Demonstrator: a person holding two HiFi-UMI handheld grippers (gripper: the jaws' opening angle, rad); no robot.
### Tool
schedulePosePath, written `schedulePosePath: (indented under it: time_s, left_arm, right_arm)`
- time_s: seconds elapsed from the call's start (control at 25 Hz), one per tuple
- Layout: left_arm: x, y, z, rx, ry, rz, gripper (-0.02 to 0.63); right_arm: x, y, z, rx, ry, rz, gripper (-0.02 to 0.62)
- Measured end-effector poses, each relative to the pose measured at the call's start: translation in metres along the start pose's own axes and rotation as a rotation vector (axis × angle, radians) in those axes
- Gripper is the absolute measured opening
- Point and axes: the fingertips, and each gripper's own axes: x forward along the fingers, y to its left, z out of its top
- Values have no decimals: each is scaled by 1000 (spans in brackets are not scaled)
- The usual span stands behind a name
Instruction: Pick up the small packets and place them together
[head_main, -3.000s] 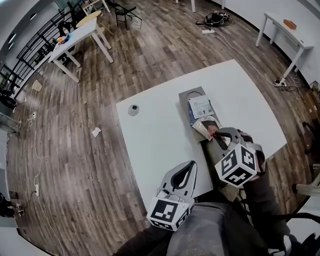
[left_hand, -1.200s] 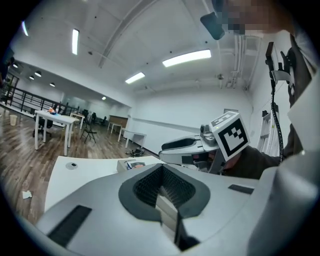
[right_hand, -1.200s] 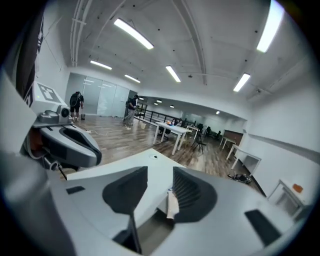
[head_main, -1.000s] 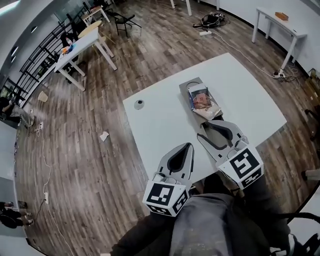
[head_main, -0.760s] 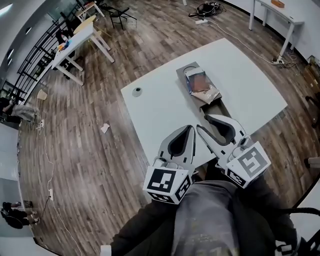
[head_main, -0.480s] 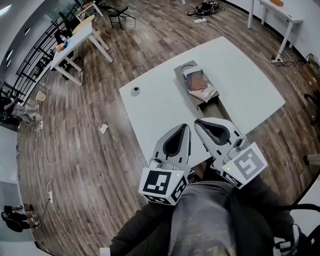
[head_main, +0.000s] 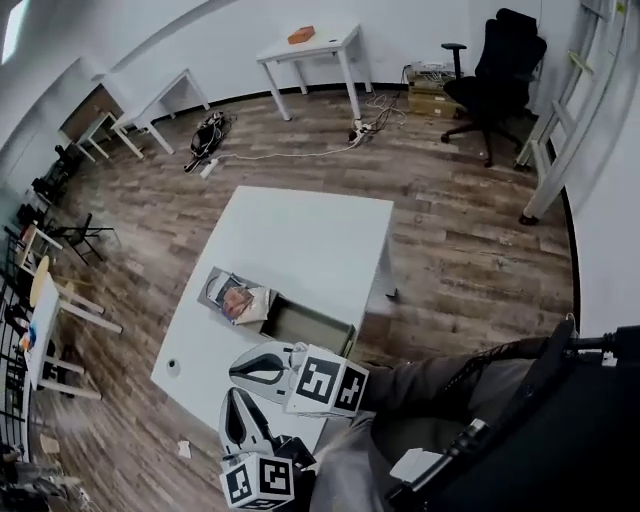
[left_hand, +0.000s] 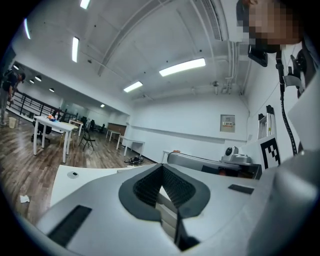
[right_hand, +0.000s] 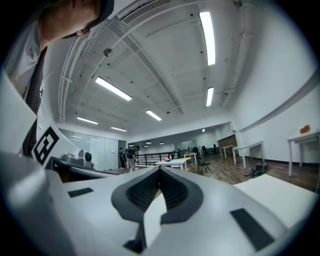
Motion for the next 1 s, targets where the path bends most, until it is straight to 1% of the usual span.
schedulePosePath:
  time_s: [0.12, 0.28, 0.44, 0.64, 0.84, 1.0]
  left_arm:
    - [-11, -5, 11, -4, -32, -6, 3]
    - [-29, -3, 21, -5, -66, 15, 3]
    - [-24, -6, 31, 40, -97, 16, 3]
    - [-7, 7, 24, 70, -110, 30, 3]
    - [-12, 4, 27, 122, -122, 59, 3]
    - [-13, 8, 26, 132, -123, 81, 3]
  right_arm:
    - [-15, 4, 14, -22, -14, -40, 6]
    - [-22, 21, 22, -35, -17, -36, 6]
    - [-28, 14, 29, -43, -40, -57, 6]
    - [-16, 1, 16, -44, -59, -62, 6]
    - [-16, 6, 10, -48, -40, -50, 6]
    - [-14, 9, 5, -62, -29, -45, 6]
